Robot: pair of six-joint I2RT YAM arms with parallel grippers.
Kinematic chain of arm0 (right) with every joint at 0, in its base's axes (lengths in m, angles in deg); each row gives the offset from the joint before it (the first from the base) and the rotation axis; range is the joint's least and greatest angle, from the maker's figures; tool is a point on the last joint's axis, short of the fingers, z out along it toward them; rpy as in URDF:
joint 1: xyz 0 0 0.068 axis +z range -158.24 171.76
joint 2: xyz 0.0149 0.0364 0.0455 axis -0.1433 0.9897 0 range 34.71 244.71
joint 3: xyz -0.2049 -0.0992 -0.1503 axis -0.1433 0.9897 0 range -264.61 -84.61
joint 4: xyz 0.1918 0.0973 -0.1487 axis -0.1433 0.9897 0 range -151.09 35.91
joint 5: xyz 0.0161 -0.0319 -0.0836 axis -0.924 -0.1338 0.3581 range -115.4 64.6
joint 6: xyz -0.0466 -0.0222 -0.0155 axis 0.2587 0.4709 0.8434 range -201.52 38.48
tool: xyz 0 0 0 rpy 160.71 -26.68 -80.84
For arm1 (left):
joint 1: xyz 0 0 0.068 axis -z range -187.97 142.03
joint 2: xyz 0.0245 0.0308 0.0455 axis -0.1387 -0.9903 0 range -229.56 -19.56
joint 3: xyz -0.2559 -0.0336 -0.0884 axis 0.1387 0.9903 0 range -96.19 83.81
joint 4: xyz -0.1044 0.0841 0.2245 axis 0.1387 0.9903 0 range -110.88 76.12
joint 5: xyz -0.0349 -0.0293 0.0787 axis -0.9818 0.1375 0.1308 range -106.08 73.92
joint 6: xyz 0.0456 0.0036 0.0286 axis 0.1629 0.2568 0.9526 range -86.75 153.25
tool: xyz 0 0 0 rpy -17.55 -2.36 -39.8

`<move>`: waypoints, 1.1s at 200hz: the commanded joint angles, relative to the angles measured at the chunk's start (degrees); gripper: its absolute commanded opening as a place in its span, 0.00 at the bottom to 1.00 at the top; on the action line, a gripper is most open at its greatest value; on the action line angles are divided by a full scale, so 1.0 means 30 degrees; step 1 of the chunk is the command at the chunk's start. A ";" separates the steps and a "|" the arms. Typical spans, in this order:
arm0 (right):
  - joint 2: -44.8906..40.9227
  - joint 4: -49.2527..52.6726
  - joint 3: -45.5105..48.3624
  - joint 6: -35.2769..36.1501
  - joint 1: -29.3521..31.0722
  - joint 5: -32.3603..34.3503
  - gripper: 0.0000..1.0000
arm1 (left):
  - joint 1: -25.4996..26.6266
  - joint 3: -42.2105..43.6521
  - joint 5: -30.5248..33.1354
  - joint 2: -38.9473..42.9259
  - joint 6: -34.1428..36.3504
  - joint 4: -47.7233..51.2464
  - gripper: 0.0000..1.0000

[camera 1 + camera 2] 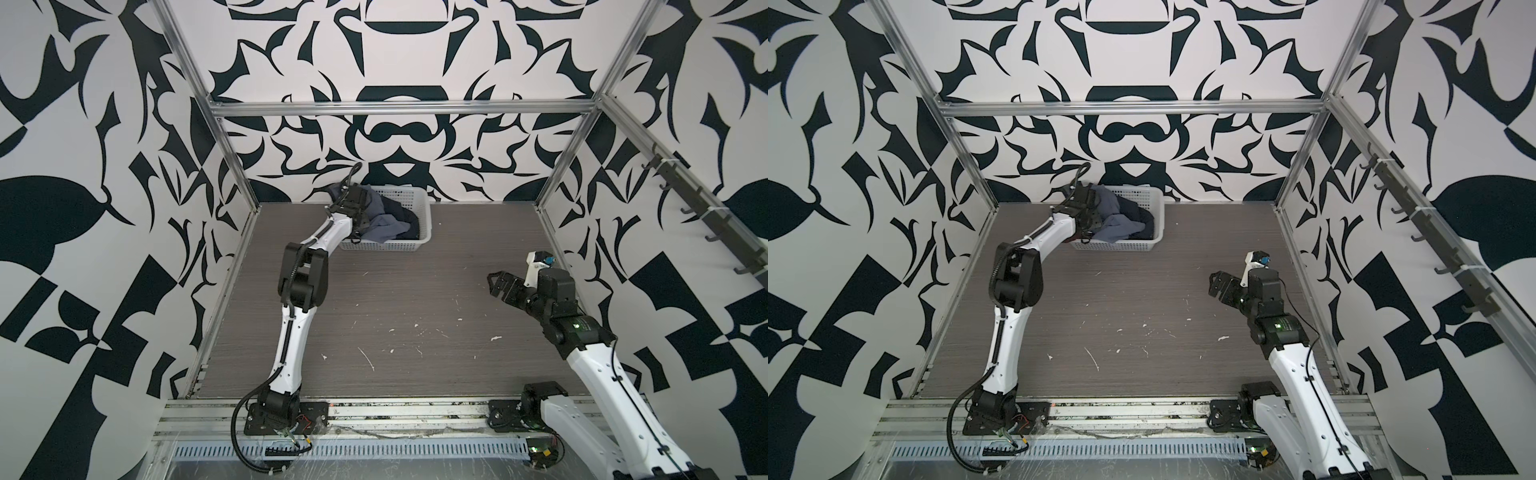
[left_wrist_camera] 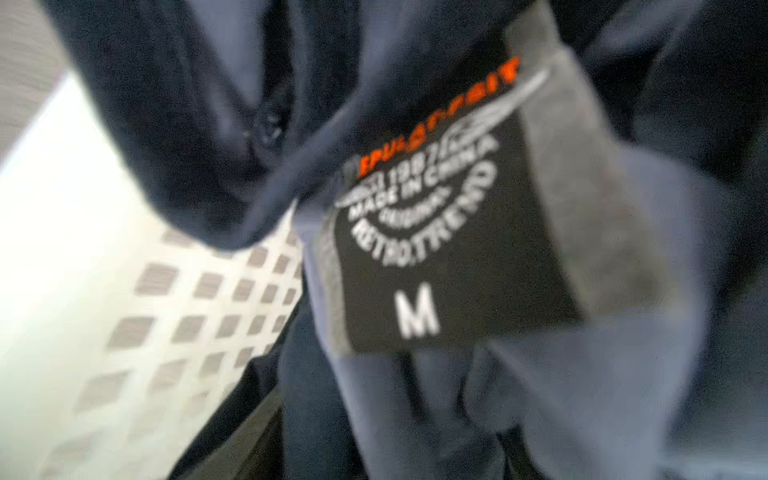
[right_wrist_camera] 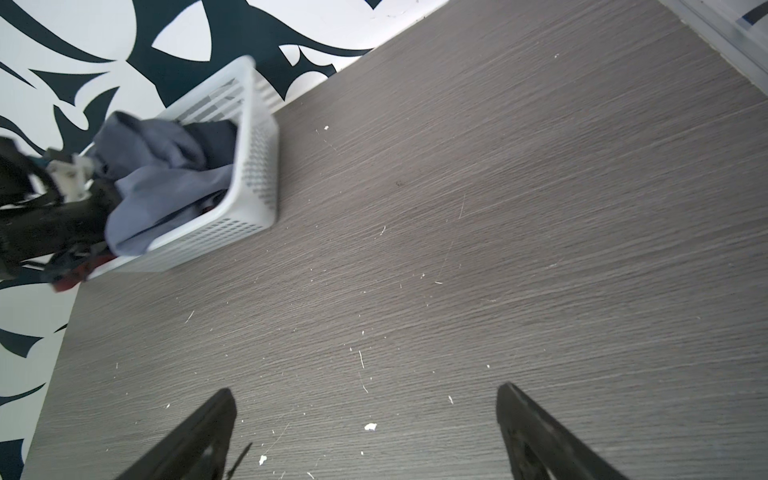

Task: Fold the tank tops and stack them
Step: 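Reach the left gripper into the basket while the right gripper waits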

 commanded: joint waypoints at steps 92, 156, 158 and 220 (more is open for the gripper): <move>-0.0405 -0.0208 -0.0023 -0.0229 0.0081 0.0216 1.00 | -0.7195 0.0723 0.0164 0.1813 0.6081 0.1627 0.81; -0.0795 0.0176 0.0142 -0.0415 0.0087 0.0303 1.00 | -0.7253 -0.6158 0.1047 0.1353 0.6371 0.5958 0.90; -0.0796 0.0158 0.0147 -0.0436 0.0078 0.0306 0.99 | -0.7201 -0.6123 0.1034 0.1536 0.6249 0.5966 0.90; -0.0705 -0.0053 0.0325 -0.0657 0.0080 -0.0007 0.99 | -0.6179 -0.3692 -0.0587 0.3522 0.3889 0.6320 0.96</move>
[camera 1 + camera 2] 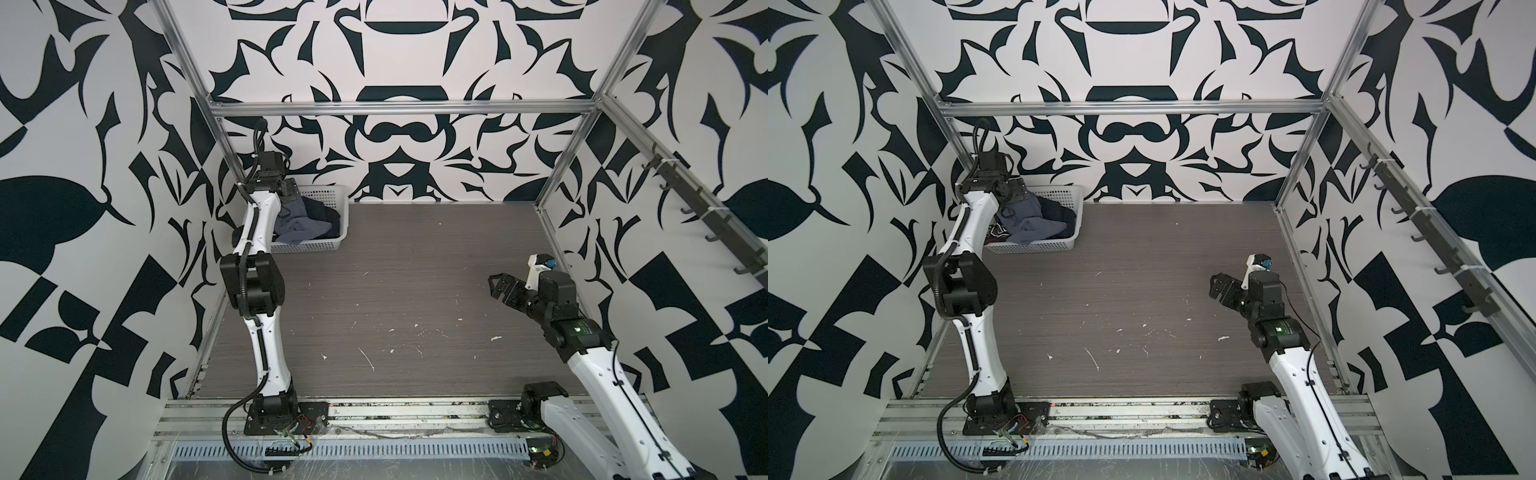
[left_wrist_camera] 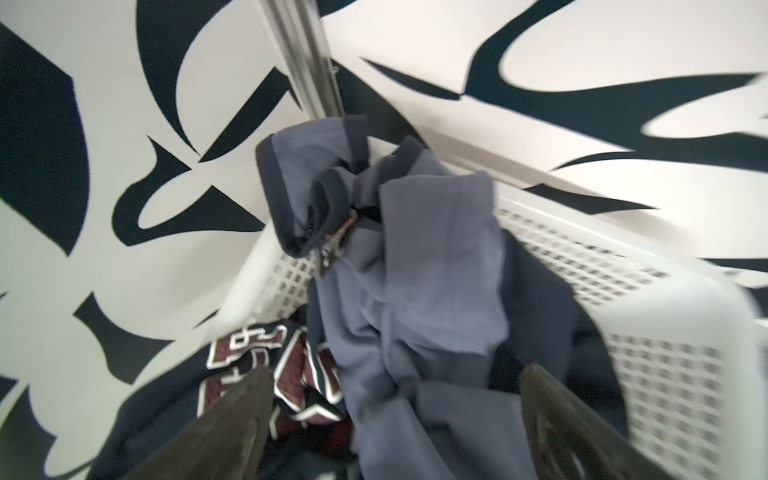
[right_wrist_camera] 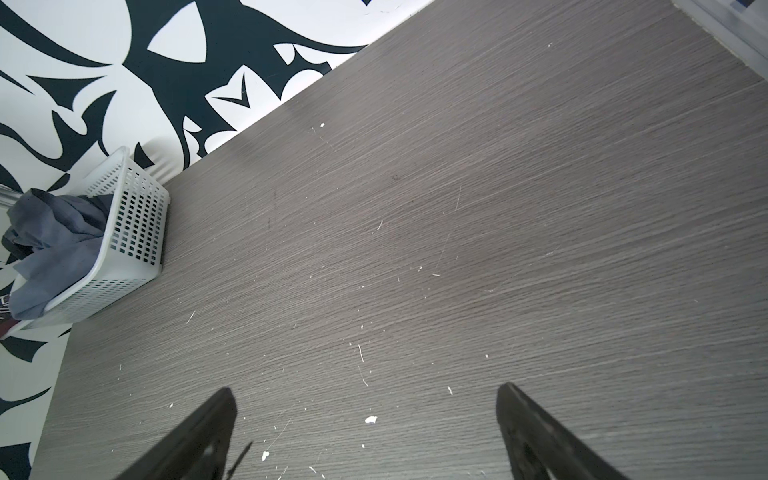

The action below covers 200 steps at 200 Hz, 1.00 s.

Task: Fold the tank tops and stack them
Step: 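Reach the left gripper into the basket while the right gripper waits, then close the left gripper on the grey-blue tank top's strap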

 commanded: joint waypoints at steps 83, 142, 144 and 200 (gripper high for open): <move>-0.1075 -0.0235 0.1127 -0.0505 0.0086 -0.0654 0.99 | 0.0300 -0.3306 0.1814 -0.5017 -0.1084 0.1821 0.87; -0.0567 -0.0599 0.1630 -0.0653 0.0094 -0.1197 0.99 | 0.0301 -0.3730 0.1722 -0.5155 -0.1056 0.0542 0.57; -0.0530 -0.0626 0.1628 -0.0653 0.0094 -0.1212 1.00 | 0.0300 -0.3736 0.1728 -0.5086 -0.1050 0.0523 0.56; -0.0059 -0.0908 0.1283 -0.0624 0.0094 -0.1228 0.99 | 0.0300 -0.3458 0.0800 -0.2890 -0.0490 -0.0142 0.18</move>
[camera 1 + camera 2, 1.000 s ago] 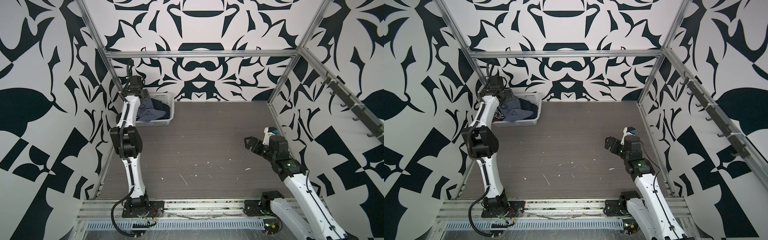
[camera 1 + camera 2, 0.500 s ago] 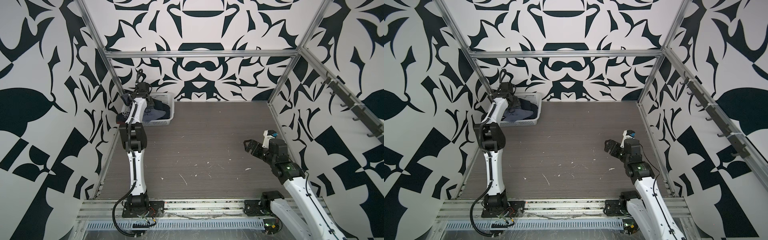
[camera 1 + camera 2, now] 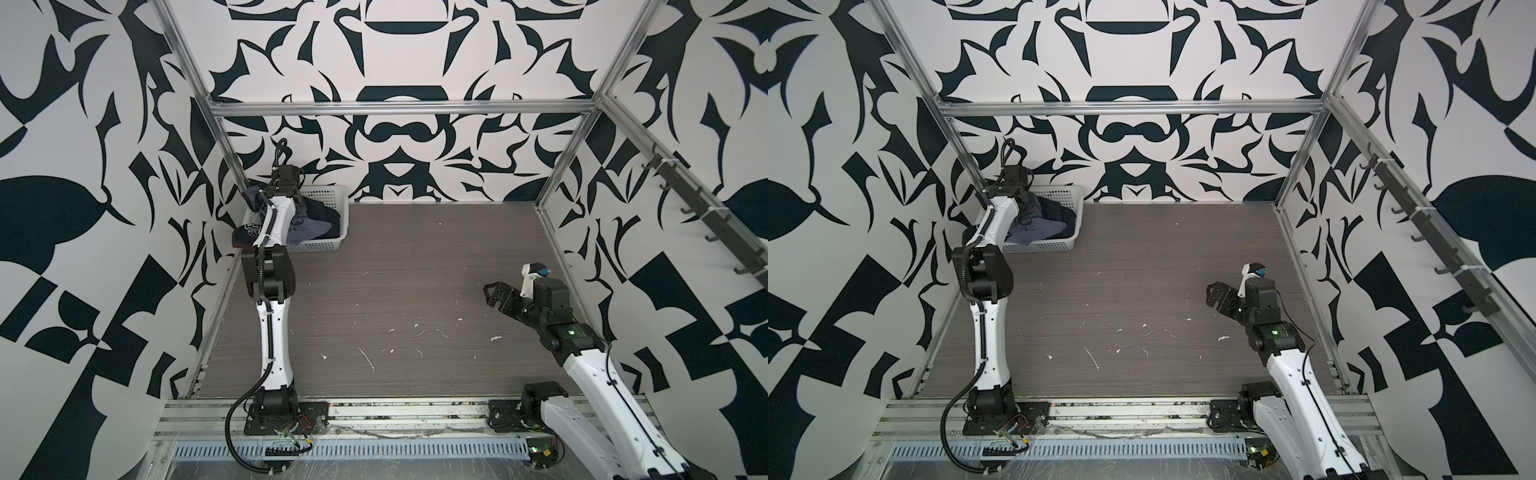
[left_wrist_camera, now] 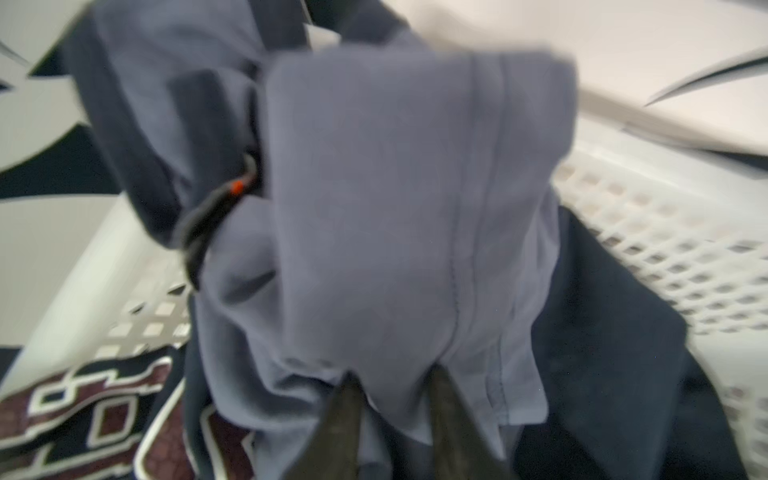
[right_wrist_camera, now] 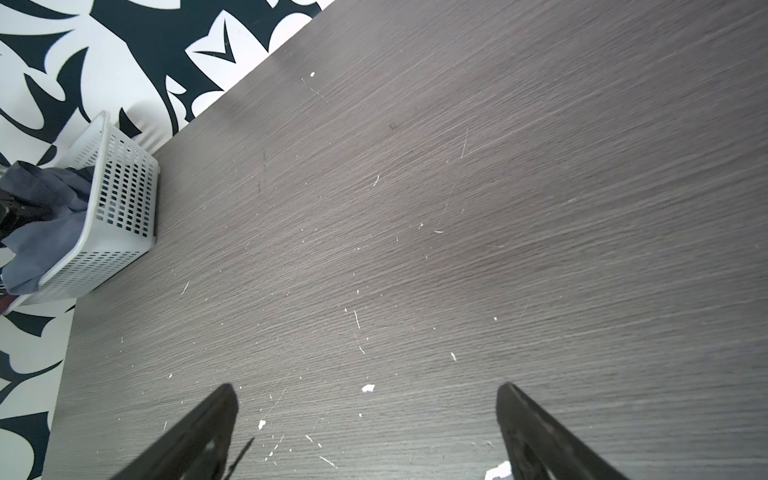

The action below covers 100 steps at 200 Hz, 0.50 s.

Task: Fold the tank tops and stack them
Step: 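Close the left gripper on the grey-blue tank top's strap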

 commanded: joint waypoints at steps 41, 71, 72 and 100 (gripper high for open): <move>-0.0032 -0.0734 -0.0274 -0.0172 0.0094 -0.0140 1.00 | -0.0021 -0.0305 -0.2057 0.4516 -0.0406 -0.0260 0.06; -0.0130 -0.0675 -0.0361 -0.0187 0.0116 -0.0049 0.99 | 0.0452 -0.0450 -0.2651 0.6473 -0.0436 -0.0262 0.00; -0.0131 -0.0689 -0.0361 -0.0165 0.0105 -0.0035 0.99 | 0.0457 -0.0465 -0.2658 0.6513 -0.0436 -0.0271 0.00; -0.0131 -0.0667 -0.0449 -0.0203 0.0097 -0.0044 1.00 | 0.0756 -0.0122 -0.2575 0.7317 -0.0120 -0.0202 0.21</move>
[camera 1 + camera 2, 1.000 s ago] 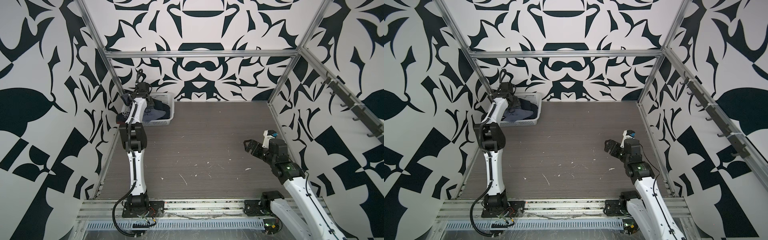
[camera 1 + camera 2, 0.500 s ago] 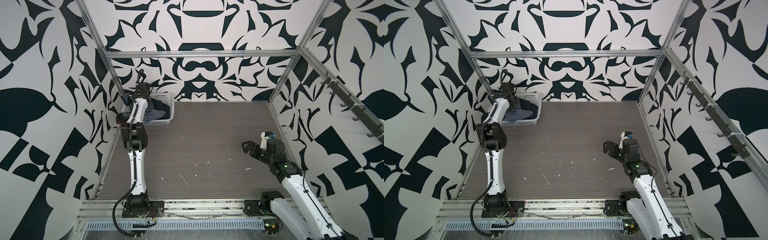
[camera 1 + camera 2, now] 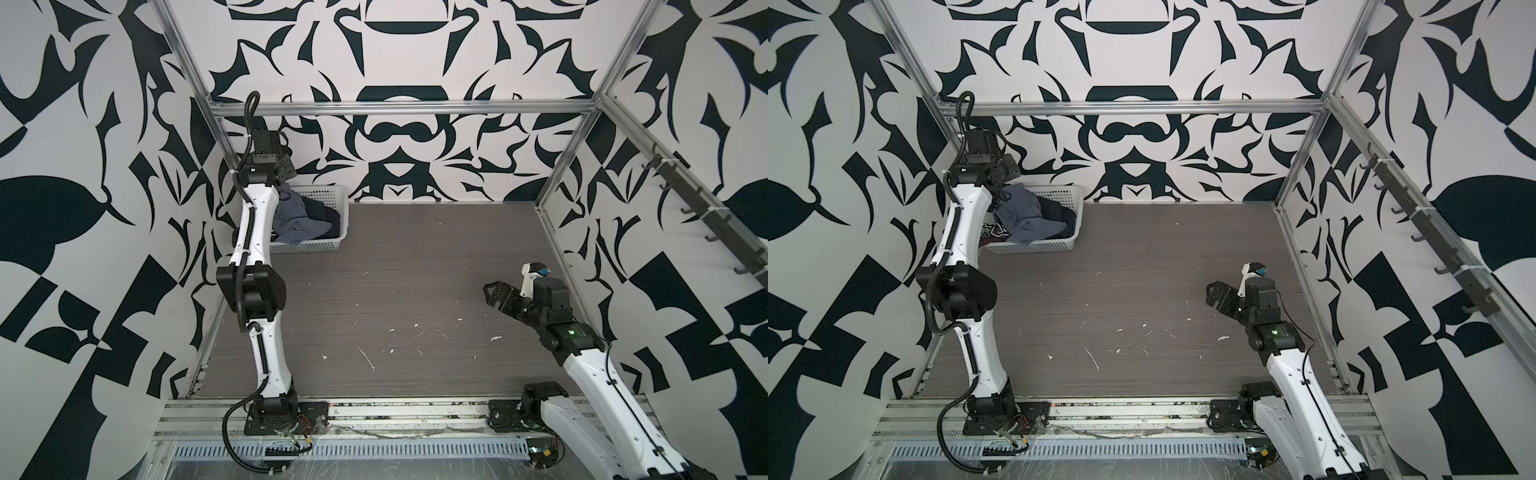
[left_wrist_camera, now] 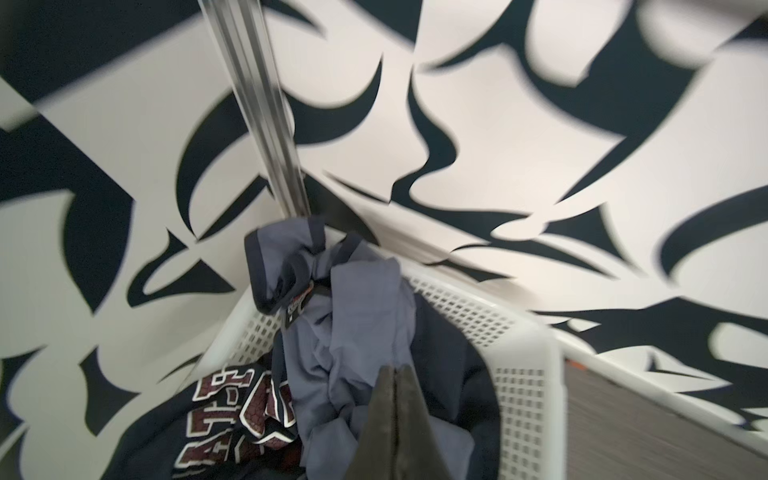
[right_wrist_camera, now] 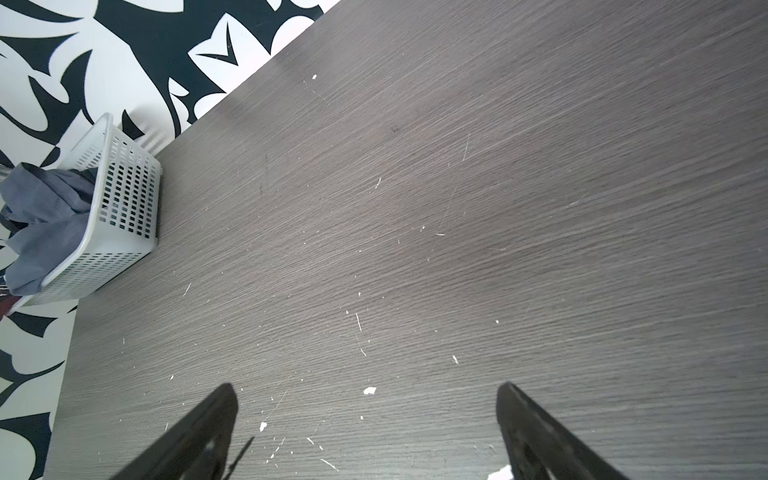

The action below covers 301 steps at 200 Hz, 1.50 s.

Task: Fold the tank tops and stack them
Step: 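Close the left gripper on the grey-blue tank top's strap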

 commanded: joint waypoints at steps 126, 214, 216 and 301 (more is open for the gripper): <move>-0.1061 -0.0249 0.0909 -0.0552 0.0093 -0.0433 0.99 | -0.1185 -0.0652 -0.0302 -0.5240 -0.0445 0.0673 0.68; -0.0473 -0.0734 0.1747 -0.0786 0.0094 -0.0794 0.99 | -0.1790 -0.1948 -0.0960 -0.7864 -0.0774 -0.0449 0.53; -0.0445 -0.0734 0.1741 -0.0787 0.0094 -0.0797 0.99 | -0.1796 -0.1963 -0.0987 -0.7869 -0.0773 -0.0476 0.51; 0.0191 -0.1137 0.1455 -0.0877 0.0094 -0.0971 1.00 | -0.1650 -0.1746 -0.1767 -0.4990 -0.1308 -0.0459 0.06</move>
